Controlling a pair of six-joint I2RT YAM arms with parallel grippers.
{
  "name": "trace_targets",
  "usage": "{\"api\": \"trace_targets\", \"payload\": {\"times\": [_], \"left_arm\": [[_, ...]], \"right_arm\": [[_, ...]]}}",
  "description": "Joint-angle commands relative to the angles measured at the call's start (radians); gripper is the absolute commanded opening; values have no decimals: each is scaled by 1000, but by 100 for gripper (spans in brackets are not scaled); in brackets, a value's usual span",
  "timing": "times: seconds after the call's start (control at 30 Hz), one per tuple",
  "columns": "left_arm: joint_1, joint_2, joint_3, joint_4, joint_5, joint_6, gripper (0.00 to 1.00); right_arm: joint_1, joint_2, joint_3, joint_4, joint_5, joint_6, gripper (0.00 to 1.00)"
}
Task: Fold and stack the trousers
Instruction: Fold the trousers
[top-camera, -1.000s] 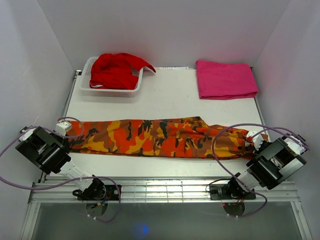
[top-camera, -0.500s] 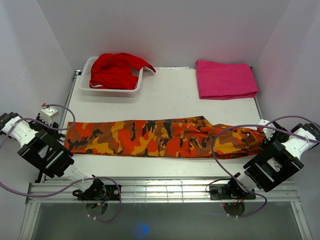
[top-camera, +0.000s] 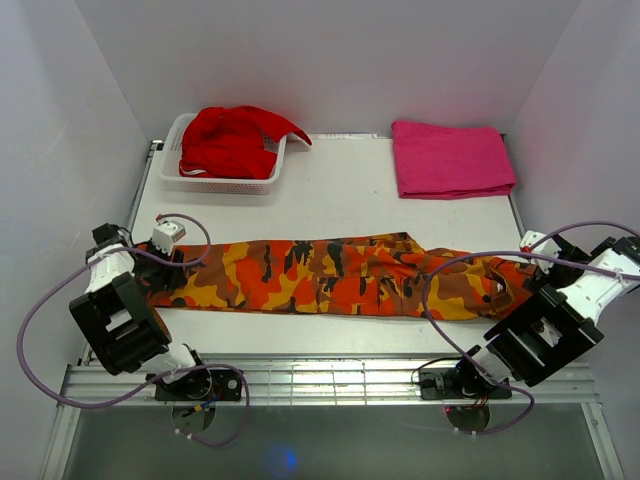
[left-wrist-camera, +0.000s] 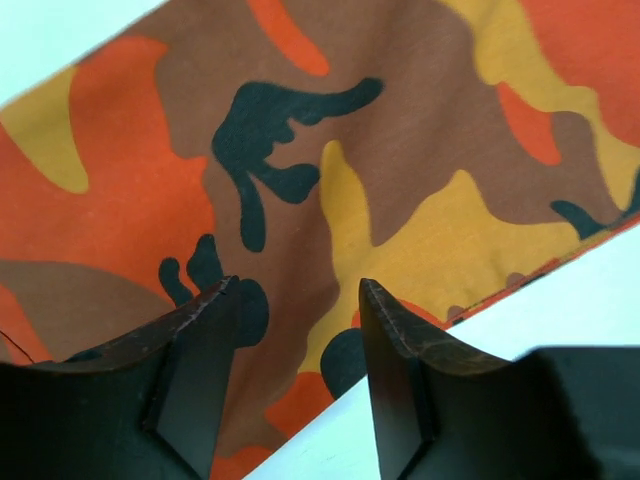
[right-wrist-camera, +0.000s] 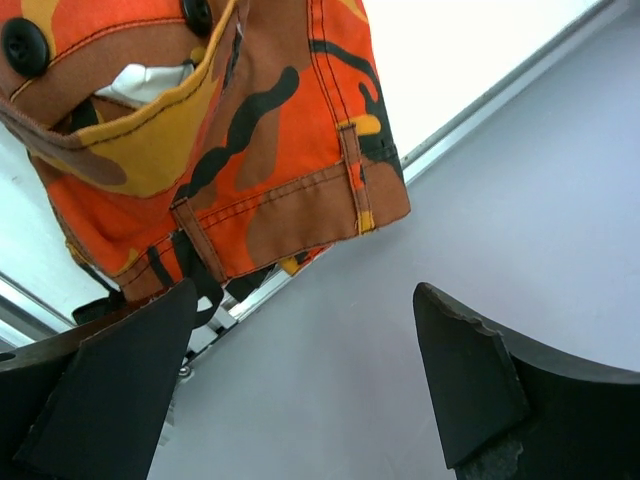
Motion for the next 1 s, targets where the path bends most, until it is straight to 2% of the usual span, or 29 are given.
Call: {"api": "trace_targets", "payload": {"times": [0.0, 0.1, 0.17, 0.2, 0.3, 0.4, 0.53, 0.6, 0.77, 0.87, 0.9, 0.97], "left_arm": [[-8, 41, -22, 143, -99, -173, 60], [-4, 116, -22, 151, -182, -159, 57], [-2, 159, -31, 175, -229, -141, 56], [2, 174, -28, 181, -269, -133, 56], [41, 245, 7, 200, -355, -92, 55], [85, 323, 87, 194, -387, -66, 55], [101, 359, 142, 185, -400, -53, 55], [101, 351, 147, 169, -372, -58, 57], [84, 223, 176, 38, -126, -72, 61], [36, 78, 150, 16, -26, -55, 62], [20, 43, 141, 17, 23, -53, 63], [-69, -40, 112, 22, 51, -61, 63]], "right_arm": [[83, 24, 44, -7, 69, -4, 94], [156, 53, 17, 32, 115, 178, 100], [176, 76, -2, 65, 125, 266, 100], [183, 88, 0, 91, 122, 353, 96], [184, 154, 63, 81, 119, 516, 93], [179, 210, 139, 25, 128, 652, 88], [177, 196, 129, 39, 152, 804, 88], [177, 176, 92, 52, 165, 864, 87], [188, 196, 60, -9, 132, 956, 84], [225, 258, 58, -28, 113, 984, 77], [248, 272, 57, -22, 109, 1019, 71], [280, 314, 41, 4, 96, 1077, 69]]}}
